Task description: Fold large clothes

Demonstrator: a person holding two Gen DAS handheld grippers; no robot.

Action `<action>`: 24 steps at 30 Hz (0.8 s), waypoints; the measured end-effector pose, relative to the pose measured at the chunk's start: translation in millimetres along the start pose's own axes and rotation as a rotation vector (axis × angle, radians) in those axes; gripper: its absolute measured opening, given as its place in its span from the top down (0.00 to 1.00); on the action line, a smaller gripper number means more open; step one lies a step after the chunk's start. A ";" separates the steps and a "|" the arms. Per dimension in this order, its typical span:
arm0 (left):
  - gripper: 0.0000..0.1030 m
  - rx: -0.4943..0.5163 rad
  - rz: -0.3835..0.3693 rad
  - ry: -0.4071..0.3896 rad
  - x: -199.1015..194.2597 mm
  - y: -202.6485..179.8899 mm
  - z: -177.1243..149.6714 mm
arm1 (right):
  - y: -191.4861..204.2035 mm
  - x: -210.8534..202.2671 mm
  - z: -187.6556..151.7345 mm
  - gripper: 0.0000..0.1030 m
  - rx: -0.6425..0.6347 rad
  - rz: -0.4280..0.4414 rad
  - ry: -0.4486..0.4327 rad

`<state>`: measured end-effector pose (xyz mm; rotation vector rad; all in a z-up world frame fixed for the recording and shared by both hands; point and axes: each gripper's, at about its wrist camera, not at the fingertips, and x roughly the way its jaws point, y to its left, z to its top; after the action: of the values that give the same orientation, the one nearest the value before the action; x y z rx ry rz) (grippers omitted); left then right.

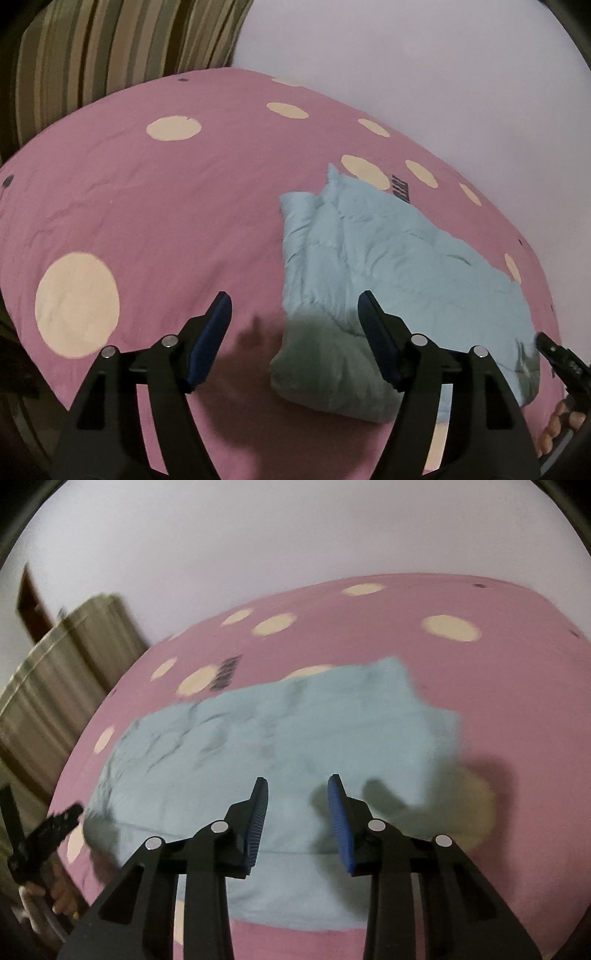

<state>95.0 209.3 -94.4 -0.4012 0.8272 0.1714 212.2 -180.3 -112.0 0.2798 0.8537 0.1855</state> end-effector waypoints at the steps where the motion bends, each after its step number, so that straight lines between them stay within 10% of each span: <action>1: 0.31 0.006 -0.004 0.006 2.0 -1.0 2.9 | 12.8 7.3 0.6 0.67 -0.025 0.007 0.007; 10: 0.30 0.031 -0.026 0.054 23.4 -3.1 17.8 | 80.7 64.4 -1.8 0.67 -0.141 -0.010 0.061; 24: 0.29 0.034 -0.086 0.153 68.4 -3.3 38.8 | 84.7 102.2 -20.2 0.66 -0.162 -0.090 0.119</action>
<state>168.0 221.8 -120.8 -0.4209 0.9600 0.0475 258.5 -68.8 -170.8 0.0793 0.9613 0.1872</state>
